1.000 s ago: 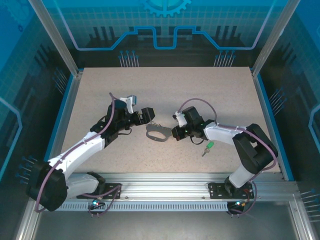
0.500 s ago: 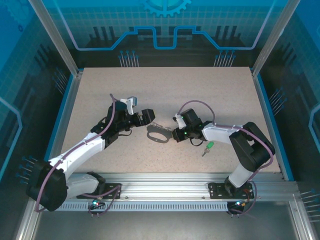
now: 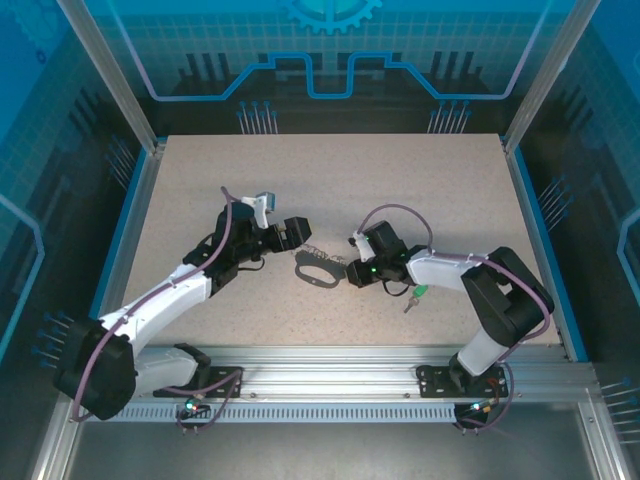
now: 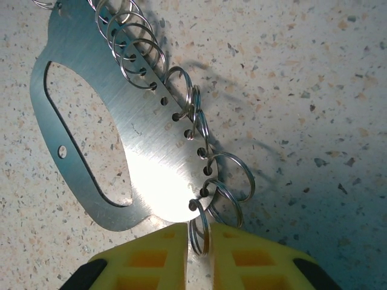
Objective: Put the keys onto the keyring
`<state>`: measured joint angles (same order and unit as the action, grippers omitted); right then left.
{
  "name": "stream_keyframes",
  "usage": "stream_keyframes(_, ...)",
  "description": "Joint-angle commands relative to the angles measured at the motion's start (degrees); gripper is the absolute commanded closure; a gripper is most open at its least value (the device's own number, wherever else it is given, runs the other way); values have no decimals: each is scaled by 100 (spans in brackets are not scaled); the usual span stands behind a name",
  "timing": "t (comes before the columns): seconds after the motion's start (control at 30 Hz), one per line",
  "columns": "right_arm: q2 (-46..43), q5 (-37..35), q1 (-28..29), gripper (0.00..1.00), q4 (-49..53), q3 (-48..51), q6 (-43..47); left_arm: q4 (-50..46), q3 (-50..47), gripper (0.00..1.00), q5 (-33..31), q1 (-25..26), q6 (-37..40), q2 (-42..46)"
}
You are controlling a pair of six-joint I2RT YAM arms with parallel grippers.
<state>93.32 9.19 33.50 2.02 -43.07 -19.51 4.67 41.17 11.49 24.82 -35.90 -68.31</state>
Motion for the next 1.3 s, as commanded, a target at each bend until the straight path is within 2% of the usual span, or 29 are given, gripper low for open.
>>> stream_keyframes(0.0, -135, 21, 69, 82, -9, 70, -44, 140, -83, 4, 122, 41, 60, -24)
stream_keyframes(1.03, 237, 101, 68, 83, -65, -48, -100, 201, -100, 3, 93, 49, 118, -85)
stream_keyframes(1.27, 205, 92, 69, 93, -29, -69, -81, 210, -117, 3, 97, 49, 140, -77)
